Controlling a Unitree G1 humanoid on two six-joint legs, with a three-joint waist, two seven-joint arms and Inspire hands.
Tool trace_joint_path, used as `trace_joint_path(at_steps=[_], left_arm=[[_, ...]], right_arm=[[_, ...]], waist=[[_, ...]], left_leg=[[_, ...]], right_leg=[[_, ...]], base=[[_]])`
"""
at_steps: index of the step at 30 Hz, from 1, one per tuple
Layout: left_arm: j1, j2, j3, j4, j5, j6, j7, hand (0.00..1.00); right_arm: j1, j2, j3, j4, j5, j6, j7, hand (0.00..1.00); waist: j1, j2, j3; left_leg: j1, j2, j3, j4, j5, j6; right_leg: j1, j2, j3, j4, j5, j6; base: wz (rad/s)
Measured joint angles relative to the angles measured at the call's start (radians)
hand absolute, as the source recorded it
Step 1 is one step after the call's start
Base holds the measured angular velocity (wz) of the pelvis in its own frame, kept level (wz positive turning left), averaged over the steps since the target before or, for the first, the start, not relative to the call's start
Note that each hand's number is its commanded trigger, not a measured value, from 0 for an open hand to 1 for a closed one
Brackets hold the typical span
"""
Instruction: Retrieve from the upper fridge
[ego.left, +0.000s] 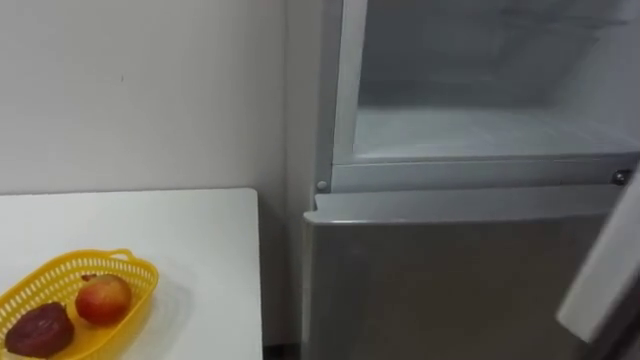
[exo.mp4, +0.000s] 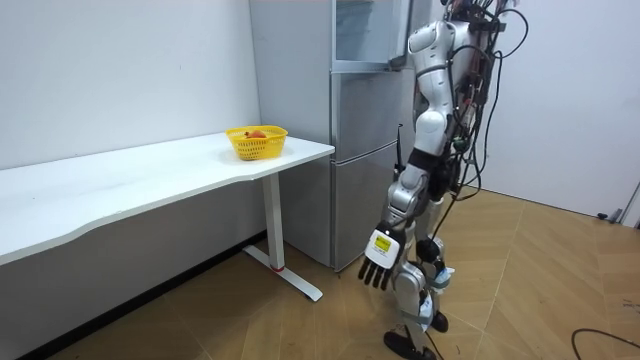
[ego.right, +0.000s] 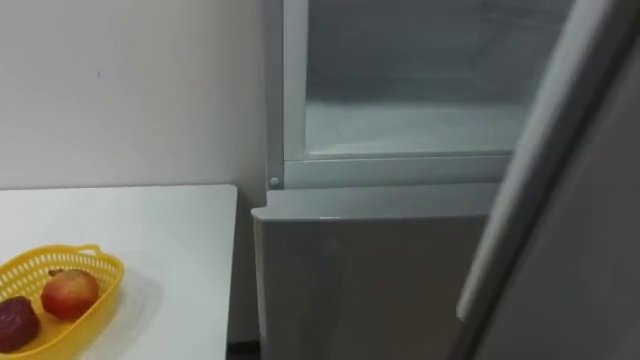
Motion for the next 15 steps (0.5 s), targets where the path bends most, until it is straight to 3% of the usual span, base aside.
trace_joint_path(at_steps=[7, 11, 15], left_arm=[[-0.002, 0.002, -0.002, 0.005, 0.008, 0.001, 0.007, 0.0], [-0.007, -0.001, -0.033, 0.024, 0.029, 0.015, 0.011, 0.0], [-0.017, -0.001, -0.04, 0.021, 0.04, 0.025, 0.002, 0.0]], right_arm=[[-0.045, -0.007, 0.08, 0.013, -0.167, 0.011, 0.011, 0.0], [-0.15, -0.009, 0.14, 0.113, -0.275, 0.016, 0.009, 0.0], [-0.178, -0.022, 0.14, 0.157, -0.277, 0.026, 0.011, 0.0]], waist=[[0.033, -0.021, 0.0022], [0.042, -0.02, 0.002], [0.043, -0.019, 0.0005]], left_leg=[[-0.014, -0.002, -0.025, 0.017, 0.0, 0.0], [-0.023, -0.002, -0.028, 0.026, 0.0, 0.0], [-0.032, -0.004, -0.049, 0.031, 0.0, 0.002]], right_leg=[[-0.004, -0.004, -0.022, -0.005, 0.001, -0.001], [-0.008, -0.007, -0.029, 0.001, 0.004, -0.005], [-0.006, -0.012, -0.046, 0.002, 0.007, -0.005]], base=[[0.09], [-0.04], [0.09]])
